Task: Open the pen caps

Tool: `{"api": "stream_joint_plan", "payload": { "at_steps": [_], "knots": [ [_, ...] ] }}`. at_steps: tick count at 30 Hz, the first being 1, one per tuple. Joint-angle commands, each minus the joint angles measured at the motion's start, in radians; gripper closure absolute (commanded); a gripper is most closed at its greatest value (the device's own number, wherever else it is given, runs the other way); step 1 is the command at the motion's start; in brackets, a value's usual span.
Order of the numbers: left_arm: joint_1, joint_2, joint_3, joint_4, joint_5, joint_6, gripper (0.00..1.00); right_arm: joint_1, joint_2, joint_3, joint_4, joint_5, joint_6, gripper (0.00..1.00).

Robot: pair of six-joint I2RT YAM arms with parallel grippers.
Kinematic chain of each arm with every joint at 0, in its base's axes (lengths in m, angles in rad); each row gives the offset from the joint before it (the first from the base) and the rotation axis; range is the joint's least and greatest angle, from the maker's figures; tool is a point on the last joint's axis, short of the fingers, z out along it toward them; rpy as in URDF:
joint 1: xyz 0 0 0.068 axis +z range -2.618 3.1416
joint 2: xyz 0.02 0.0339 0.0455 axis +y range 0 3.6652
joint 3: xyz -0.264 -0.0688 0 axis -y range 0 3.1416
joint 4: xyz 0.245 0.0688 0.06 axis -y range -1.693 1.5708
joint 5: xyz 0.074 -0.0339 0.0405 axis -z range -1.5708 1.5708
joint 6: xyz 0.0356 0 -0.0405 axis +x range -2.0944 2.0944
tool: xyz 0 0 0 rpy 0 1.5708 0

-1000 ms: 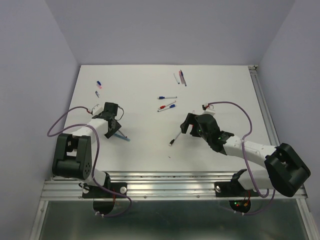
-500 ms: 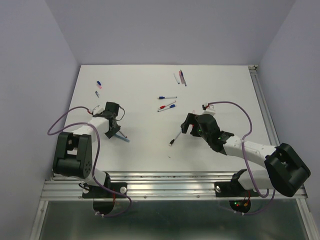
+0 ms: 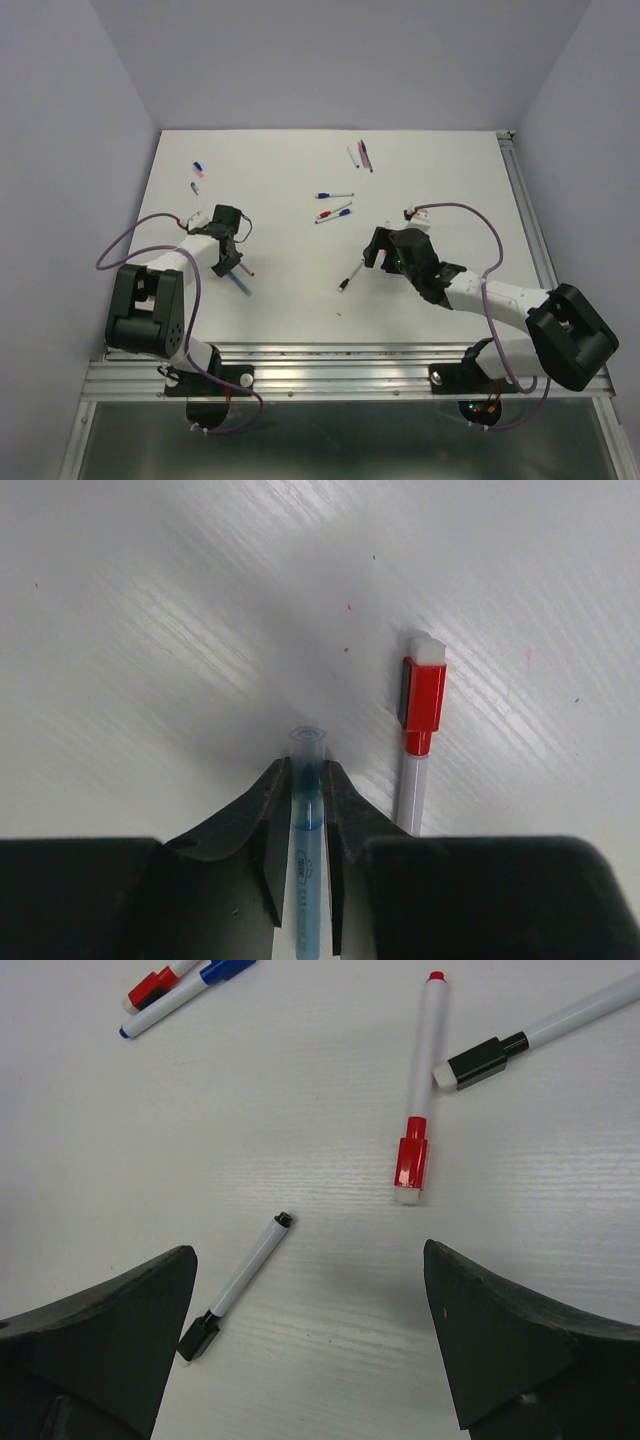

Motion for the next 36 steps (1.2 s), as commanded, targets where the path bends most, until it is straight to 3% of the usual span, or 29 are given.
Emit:
{"api": "stream_joint_plan", "payload": {
  "at_steps": [1,6,12,17,22,27,36],
  "knots": [
    [-0.017,-0.035,-0.056,-0.135,0.082,-0.018,1.00,0.011,-0.020,0.001,0.036,0.014,-0.025,0.00],
    [-0.018,-0.199,-0.049,-0.149,0.088,0.005,1.00,0.011,-0.089,-0.032,0.087,-0.088,-0.037,0.00],
    [-0.026,-0.474,-0.040,-0.112,0.172,0.066,1.00,0.011,-0.189,-0.107,0.232,-0.322,-0.063,0.00],
    [-0.054,-0.651,-0.068,0.026,0.337,0.087,1.00,0.011,-0.157,-0.134,0.461,-0.712,-0.053,0.00],
    [-0.145,-0.692,-0.115,0.141,0.397,0.045,1.00,0.028,-0.025,-0.131,0.767,-0.928,0.157,0.00],
    [-0.270,-0.643,-0.154,0.268,0.384,-0.024,1.00,0.118,0.098,-0.043,0.791,-0.913,0.190,0.00],
    [-0.446,-0.542,-0.122,0.317,0.238,-0.124,1.00,0.207,0.250,0.070,0.780,-0.771,0.213,0.02]
  ]
}}
